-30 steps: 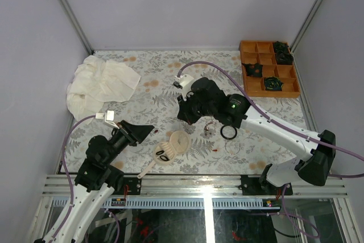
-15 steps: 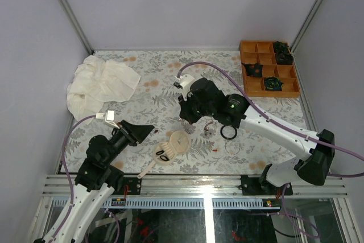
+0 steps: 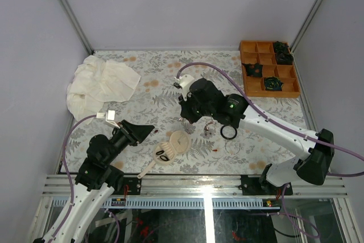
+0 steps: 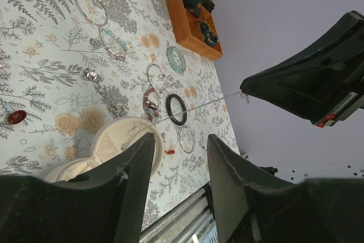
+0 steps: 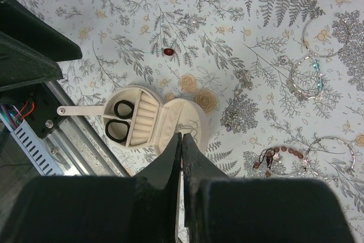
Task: Organize the mixed jewelry
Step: Place the jewelry in the jewelry box.
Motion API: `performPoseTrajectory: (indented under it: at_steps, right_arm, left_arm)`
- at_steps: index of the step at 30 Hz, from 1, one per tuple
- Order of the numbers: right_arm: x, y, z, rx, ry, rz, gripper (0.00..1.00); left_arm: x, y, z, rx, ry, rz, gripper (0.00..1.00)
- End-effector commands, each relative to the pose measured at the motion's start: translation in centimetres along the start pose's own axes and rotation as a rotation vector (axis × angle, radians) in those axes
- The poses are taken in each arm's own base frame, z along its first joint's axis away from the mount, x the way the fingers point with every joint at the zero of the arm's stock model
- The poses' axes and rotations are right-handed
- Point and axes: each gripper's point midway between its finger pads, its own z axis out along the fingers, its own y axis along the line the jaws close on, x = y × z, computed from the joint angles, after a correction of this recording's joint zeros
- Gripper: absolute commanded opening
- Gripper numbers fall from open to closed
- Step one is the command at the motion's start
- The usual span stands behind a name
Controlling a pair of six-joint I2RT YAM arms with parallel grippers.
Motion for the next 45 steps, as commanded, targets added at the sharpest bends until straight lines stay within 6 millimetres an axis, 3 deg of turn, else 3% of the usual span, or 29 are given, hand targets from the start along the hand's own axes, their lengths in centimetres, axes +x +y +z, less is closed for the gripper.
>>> performPoseTrajectory:
  at_steps: [1,14,29,45]
  right_arm:
    - [-0.1,-0.5,0.3,0.022,-0.009,-0.02,0.0]
    - [0.0,-1.3,1.2,0.021,-0.005,-0.007,0.0]
    - [-1.2,-1.5,1.7,0.019,-0.022,-0.017,0.0]
    - [-2.1,-0.1,2.5,-0.053,-0.027,-0.012,0.0]
  left_arm:
    - [-0.3,-0.9,0.0,0.038,-0.008,0.019,0.41]
    - [-0.2,-0.7,-0.1,0.032,-0.01,0.018,0.41]
    - [-0.1,-0.4,-0.2,0.023,-0.013,0.017,0.41]
    - [-0.1,-0.4,-0.3,0.022,-0.013,0.018,0.41]
